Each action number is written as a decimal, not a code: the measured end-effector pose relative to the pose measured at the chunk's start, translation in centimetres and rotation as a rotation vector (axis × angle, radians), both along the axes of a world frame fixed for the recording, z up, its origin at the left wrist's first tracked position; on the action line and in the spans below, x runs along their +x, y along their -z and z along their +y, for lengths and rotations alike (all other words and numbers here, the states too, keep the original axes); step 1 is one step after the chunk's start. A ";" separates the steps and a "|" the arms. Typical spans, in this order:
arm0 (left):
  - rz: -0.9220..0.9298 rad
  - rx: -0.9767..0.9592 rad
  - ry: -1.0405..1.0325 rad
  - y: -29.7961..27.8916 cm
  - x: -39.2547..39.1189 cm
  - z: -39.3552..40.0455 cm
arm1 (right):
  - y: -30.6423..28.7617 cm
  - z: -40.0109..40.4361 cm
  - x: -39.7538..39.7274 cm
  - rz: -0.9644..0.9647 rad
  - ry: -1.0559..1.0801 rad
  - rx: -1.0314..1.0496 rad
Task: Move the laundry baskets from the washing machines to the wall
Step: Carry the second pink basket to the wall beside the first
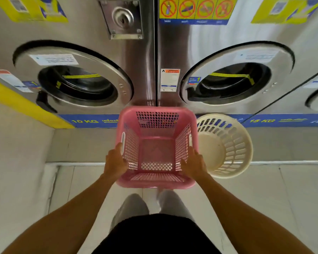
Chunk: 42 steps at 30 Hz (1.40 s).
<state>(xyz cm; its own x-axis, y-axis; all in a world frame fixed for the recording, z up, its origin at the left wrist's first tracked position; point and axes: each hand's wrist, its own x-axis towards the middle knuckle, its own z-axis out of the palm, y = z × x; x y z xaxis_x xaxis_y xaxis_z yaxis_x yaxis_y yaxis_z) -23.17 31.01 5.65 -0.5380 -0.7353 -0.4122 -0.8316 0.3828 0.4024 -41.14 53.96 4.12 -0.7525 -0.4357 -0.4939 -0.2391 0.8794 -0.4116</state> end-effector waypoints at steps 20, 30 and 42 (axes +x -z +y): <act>-0.096 0.036 -0.160 10.4 -5.2 -6.3 | 11.3 -2.2 -6.3 0.129 0.161 0.040; -0.108 -0.076 -0.257 5.4 -2.2 -5.3 | 6.4 -2.4 -5.6 0.087 0.161 0.025; -0.178 -0.048 -0.496 -1.2 7.0 -1.6 | 0.5 -6.5 -3.2 0.143 -0.114 -0.078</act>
